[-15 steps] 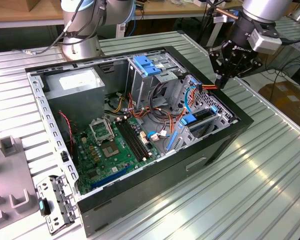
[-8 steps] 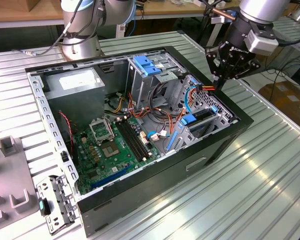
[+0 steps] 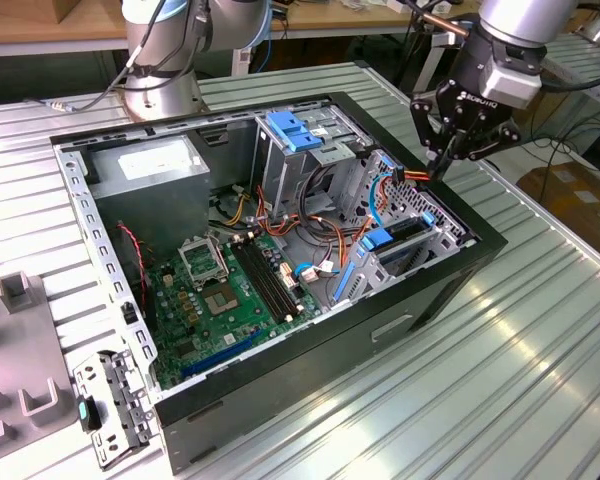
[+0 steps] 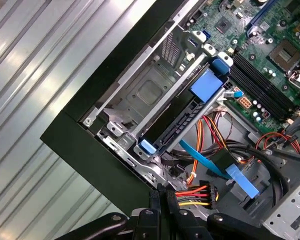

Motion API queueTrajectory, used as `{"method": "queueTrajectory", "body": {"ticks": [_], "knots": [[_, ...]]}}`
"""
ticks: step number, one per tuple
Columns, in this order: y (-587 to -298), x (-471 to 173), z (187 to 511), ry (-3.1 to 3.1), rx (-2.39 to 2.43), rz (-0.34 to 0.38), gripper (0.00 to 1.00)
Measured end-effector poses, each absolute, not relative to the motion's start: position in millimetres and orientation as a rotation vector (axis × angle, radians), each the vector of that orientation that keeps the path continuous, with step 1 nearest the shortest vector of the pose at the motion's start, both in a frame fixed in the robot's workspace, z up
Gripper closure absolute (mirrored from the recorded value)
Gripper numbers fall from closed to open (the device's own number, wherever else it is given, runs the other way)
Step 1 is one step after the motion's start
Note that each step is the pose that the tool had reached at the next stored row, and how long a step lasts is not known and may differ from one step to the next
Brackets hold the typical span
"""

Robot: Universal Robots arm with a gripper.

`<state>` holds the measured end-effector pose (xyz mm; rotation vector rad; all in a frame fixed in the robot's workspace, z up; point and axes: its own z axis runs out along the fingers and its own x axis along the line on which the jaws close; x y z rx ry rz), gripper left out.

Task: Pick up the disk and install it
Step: 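Insert the first disk wire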

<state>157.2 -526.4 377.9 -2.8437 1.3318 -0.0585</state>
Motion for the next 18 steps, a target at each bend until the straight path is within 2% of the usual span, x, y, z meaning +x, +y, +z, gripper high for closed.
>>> {"method": "queueTrajectory", "body": {"ticks": [18], "knots": [[-526,143,378,1.551,-2.734,-0.058,0.84]]}}
